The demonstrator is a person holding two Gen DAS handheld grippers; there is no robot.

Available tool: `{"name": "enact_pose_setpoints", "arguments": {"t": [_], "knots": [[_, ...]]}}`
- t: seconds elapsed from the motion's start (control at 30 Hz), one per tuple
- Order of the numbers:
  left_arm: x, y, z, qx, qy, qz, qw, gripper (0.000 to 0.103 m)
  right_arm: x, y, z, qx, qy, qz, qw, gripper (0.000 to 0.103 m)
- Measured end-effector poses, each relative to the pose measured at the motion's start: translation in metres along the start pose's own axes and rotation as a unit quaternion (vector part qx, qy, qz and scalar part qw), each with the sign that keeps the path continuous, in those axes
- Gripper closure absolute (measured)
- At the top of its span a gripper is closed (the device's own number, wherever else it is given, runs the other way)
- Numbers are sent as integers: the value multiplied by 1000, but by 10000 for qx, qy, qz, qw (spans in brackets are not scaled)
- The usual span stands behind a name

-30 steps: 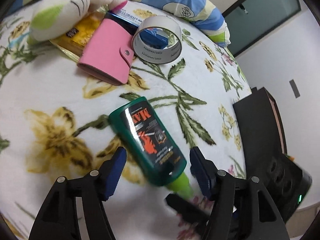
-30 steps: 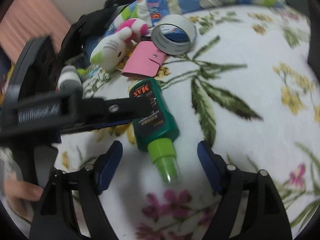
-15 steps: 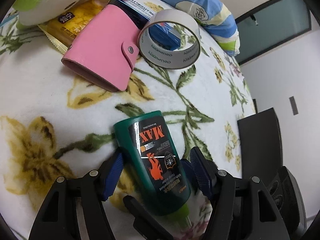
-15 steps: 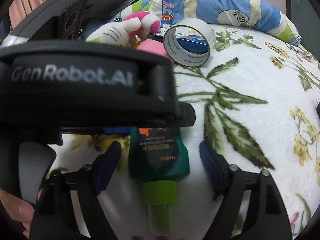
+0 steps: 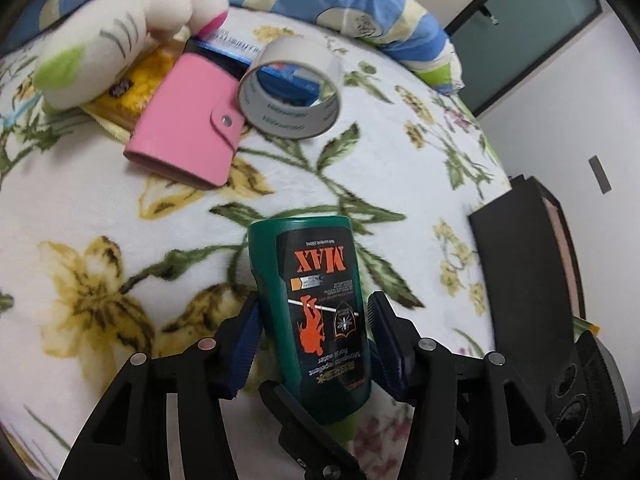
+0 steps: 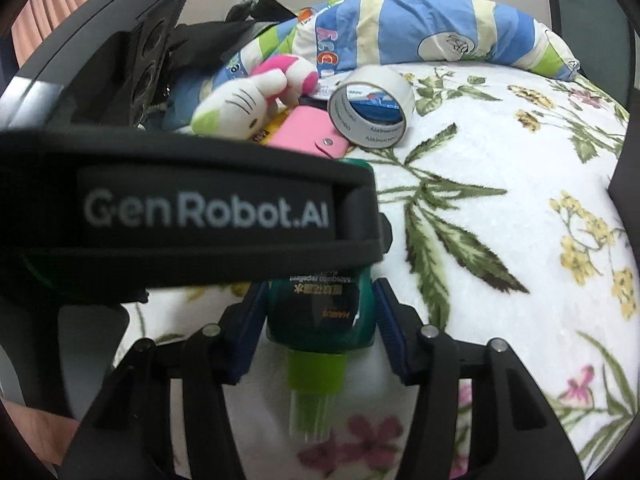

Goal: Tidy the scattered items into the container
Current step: 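Lift the green bottle with the left gripper and carry it over the box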

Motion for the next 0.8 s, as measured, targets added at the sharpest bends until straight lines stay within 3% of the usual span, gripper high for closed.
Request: {"name": "enact_pose_setpoints", "arguments": {"t": [0.13, 0.47, 0.8], "knots": [[-17, -1, 17, 115, -62, 54, 9999, 49, -23, 10, -4, -20, -3, 176, 9998, 62], [-29, -20, 35, 337, -98, -11, 9994, 49, -45, 4, -12, 28, 44, 181, 9998, 63], [-57, -22, 54, 667, -118, 250, 9974, 50, -83, 2, -16, 93, 18, 436, 9990, 63]]}}
Point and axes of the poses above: each gripper's, at about its wrist camera, not at the fingertips, and x roughly the way its jaws point, z to its right, y to its top, the point moved 10 cm from there along x, roughly the way its jaws point, and after that the axes turned 4 degrees about -y, right-handed, at the moved point
